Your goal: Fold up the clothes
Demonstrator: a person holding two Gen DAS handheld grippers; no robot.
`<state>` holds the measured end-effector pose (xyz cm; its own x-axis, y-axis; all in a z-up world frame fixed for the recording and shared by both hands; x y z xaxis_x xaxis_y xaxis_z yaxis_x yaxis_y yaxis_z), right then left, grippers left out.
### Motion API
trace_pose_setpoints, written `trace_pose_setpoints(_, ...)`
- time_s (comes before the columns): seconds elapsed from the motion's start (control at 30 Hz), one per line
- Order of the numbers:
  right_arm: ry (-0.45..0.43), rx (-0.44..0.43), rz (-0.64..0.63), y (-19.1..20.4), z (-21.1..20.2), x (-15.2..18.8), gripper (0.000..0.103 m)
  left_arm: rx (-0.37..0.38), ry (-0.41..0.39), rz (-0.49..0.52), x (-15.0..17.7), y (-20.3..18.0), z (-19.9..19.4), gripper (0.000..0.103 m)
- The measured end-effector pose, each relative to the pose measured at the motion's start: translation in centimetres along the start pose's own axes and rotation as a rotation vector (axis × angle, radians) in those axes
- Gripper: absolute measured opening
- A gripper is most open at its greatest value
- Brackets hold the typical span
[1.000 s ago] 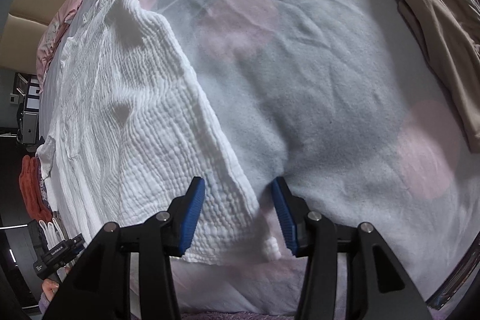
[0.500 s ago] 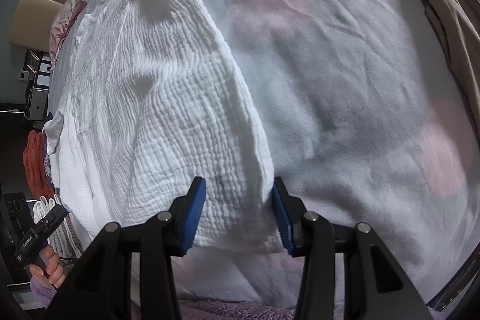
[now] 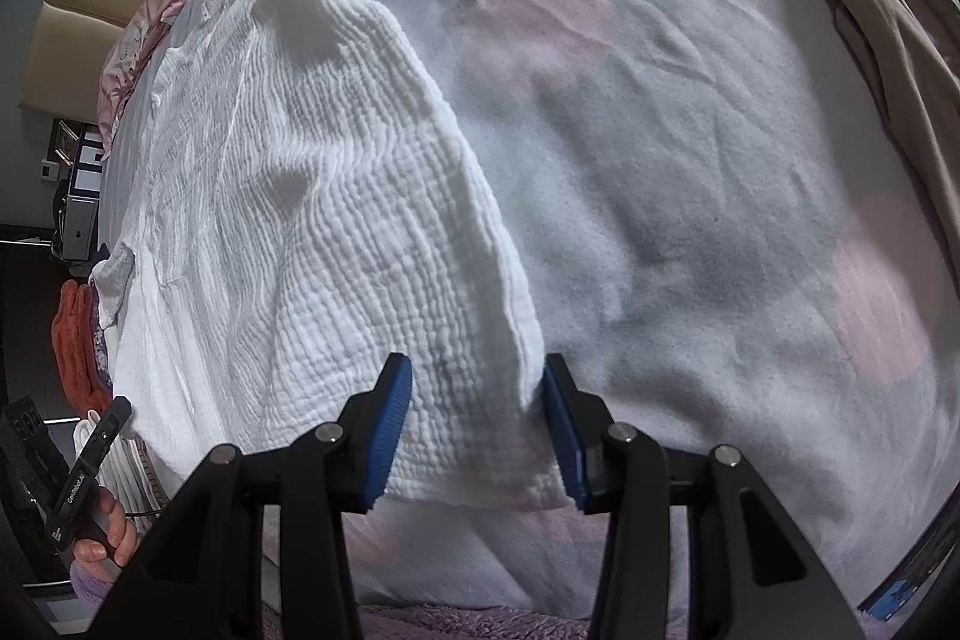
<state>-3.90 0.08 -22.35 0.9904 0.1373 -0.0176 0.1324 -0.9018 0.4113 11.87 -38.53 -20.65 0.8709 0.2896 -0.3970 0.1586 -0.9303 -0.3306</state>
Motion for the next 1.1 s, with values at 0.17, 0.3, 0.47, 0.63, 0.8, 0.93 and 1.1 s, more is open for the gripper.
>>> trace_pose_setpoints(0.17, 0.005, 0.004, 0.002, -0.2, -0.3, 0.1, 0.043, 0.041, 0.110, 0.084, 0.8, -2.1, 2.3, 0.047)
trace_pose_setpoints(0.3, 0.007, 0.001, 0.004, -0.4, -0.7, 0.2, 0.043, 0.095, 0.160, 0.182, 1.7, -4.5, 3.0, 0.047)
trace_pose_setpoints(0.47, 0.017, -0.015, 0.010, -0.9, -1.3, 0.3, 0.043, 0.042, 0.192, 0.200, 2.8, -3.6, 2.8, 0.047)
trace_pose_setpoints(0.63, 0.066, -0.007, 0.025, -2.2, -2.2, 0.8, 0.043, -0.115, 0.245, 0.141, 4.2, -0.1, 2.7, 0.047)
trace_pose_setpoints(0.8, 0.094, 0.067, -0.023, -2.0, -2.7, 1.5, 0.041, -0.176, 0.289, 0.066, 5.2, 2.6, 2.8, 0.047)
trace_pose_setpoints(0.93, 0.078, 0.120, -0.087, -1.1, -3.4, 2.0, 0.016, -0.251, 0.295, 0.107, 5.2, 2.4, 2.8, 0.026)
trace_pose_setpoints(1.1, 0.025, 0.086, -0.087, -0.5, -6.9, 2.2, 0.006, -0.269, 0.268, 0.211, 4.5, 0.1, -0.1, 0.016)
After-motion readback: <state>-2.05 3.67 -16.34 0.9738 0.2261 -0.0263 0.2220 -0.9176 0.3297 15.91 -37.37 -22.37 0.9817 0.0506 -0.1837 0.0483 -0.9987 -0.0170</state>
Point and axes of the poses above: each gripper's, at about its wrist camera, not at the fingertips, and z roughly the way its jaws point, y to its left, x to its underside, the point moved 4 cm from there along z, roughly the way its jaws point, and after that the axes turned 1 degree about z, right-handed, at the moved point
